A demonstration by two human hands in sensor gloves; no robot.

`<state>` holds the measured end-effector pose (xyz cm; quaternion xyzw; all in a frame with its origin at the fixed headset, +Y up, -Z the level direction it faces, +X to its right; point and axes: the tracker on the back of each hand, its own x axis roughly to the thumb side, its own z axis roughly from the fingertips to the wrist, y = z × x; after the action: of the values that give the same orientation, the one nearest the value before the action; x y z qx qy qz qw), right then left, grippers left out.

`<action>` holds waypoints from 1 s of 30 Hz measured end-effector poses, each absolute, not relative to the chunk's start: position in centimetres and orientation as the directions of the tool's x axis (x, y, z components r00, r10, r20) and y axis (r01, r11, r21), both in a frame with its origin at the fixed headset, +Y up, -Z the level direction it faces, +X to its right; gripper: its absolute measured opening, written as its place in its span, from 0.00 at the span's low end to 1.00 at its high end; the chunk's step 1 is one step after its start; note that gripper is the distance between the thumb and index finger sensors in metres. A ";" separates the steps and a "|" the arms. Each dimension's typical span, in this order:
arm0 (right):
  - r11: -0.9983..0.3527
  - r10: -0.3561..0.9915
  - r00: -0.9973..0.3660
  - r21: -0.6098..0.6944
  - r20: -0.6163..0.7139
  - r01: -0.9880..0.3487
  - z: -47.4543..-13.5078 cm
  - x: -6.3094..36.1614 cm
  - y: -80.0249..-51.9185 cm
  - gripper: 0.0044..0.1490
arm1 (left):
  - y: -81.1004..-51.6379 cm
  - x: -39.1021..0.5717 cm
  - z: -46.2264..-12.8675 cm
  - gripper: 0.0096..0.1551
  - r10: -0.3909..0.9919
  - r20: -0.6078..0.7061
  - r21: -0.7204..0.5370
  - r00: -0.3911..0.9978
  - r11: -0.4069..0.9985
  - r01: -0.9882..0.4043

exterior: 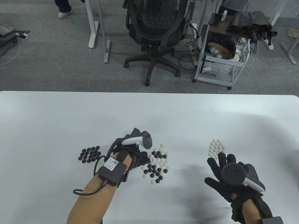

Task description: Go stone sorting task

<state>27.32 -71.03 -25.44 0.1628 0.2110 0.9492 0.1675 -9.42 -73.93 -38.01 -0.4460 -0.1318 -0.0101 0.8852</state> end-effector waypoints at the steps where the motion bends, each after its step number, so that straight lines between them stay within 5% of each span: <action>1: -0.855 0.387 -0.891 0.455 0.238 -0.250 -25.4 27.3 -71.0 0.53 | -73.9 -10.5 -38.4 0.39 0.091 0.208 -0.791 0.974 0.602 0.112; 11: -0.855 0.386 -0.891 0.455 0.238 -0.249 -25.4 27.4 -71.0 0.52 | -73.7 -20.8 -39.4 0.41 0.126 -0.177 -0.762 0.976 0.610 -0.217; 25: -0.856 0.380 -0.893 0.458 0.240 -0.241 -25.4 27.2 -71.0 0.53 | -73.4 -24.2 -38.4 0.41 0.046 -0.272 -0.743 0.961 0.624 -0.241; 30: -0.856 0.380 -0.893 0.458 0.241 -0.240 -25.4 27.1 -71.0 0.53 | -72.4 -23.0 -38.1 0.41 0.102 -0.210 -0.738 0.972 0.635 -0.226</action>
<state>27.13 -71.01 -25.39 0.1637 0.2130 0.9493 0.1632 -23.00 -72.37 -38.08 -0.4173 0.0746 0.0910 0.9011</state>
